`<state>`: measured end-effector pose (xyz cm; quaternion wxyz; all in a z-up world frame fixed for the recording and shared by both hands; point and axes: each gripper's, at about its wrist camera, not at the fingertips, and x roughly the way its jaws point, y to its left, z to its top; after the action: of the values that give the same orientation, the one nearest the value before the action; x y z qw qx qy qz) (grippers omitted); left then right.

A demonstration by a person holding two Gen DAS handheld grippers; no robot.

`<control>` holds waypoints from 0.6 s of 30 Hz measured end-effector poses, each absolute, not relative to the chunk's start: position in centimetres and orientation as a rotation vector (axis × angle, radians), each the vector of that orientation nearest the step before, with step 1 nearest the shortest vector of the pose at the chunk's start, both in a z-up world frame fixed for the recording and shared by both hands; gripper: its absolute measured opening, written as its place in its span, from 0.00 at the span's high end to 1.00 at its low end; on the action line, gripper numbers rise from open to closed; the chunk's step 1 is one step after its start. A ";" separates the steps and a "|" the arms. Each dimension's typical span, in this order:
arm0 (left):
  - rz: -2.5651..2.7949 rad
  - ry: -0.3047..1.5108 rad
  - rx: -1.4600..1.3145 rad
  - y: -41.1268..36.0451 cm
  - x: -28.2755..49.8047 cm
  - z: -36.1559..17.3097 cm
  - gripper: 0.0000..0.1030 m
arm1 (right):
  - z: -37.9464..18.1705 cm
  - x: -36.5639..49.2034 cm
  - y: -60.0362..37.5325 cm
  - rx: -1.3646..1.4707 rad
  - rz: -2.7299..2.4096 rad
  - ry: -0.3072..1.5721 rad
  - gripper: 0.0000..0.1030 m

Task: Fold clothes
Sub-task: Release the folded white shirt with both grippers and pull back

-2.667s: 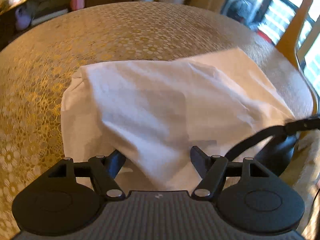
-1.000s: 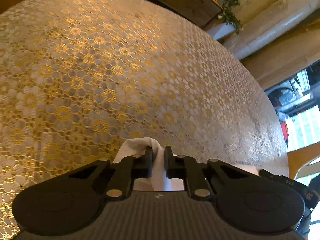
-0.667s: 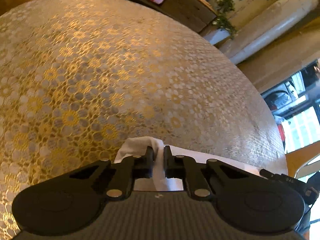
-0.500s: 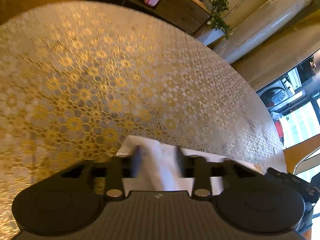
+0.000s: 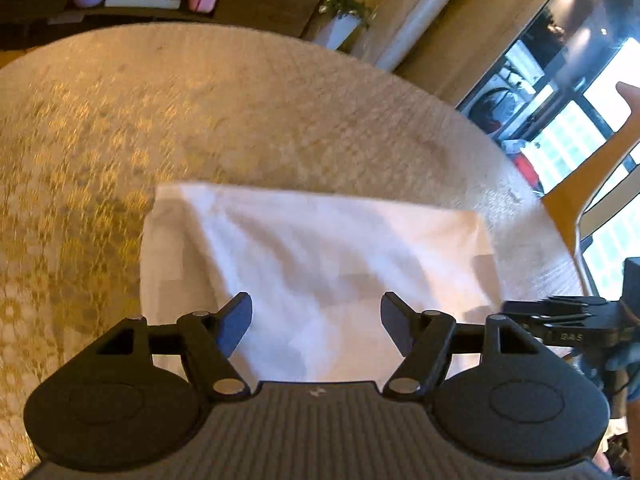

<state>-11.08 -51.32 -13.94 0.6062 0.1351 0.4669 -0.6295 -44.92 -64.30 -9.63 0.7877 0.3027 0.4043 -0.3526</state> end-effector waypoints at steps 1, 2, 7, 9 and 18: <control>-1.446 1.082 0.316 -51.1 -11.0 -14.4 0.32 | -10.0 -45.4 -64.2 0.660 -0.766 0.877 0.00; -1.436 1.084 0.320 -50.8 -10.8 -14.9 0.32 | -10.3 -45.8 -64.2 0.669 -0.772 0.882 0.00; -1.418 1.042 0.395 -50.1 -11.0 -15.8 0.32 | -10.3 -46.4 -63.3 0.659 -0.782 0.878 0.00; -1.414 1.042 0.408 -49.7 -11.0 -15.8 0.32 | -9.4 -45.3 -62.5 0.610 -0.774 0.870 0.00; -1.423 0.953 0.453 -45.0 -11.4 -13.7 0.32 | -7.5 -34.4 -55.8 0.412 -0.506 0.805 0.00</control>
<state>-11.40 -44.99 -13.69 0.6327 0.1978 0.4166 -0.6221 -34.38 -55.85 -7.50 0.8688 0.1970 0.3846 -0.2419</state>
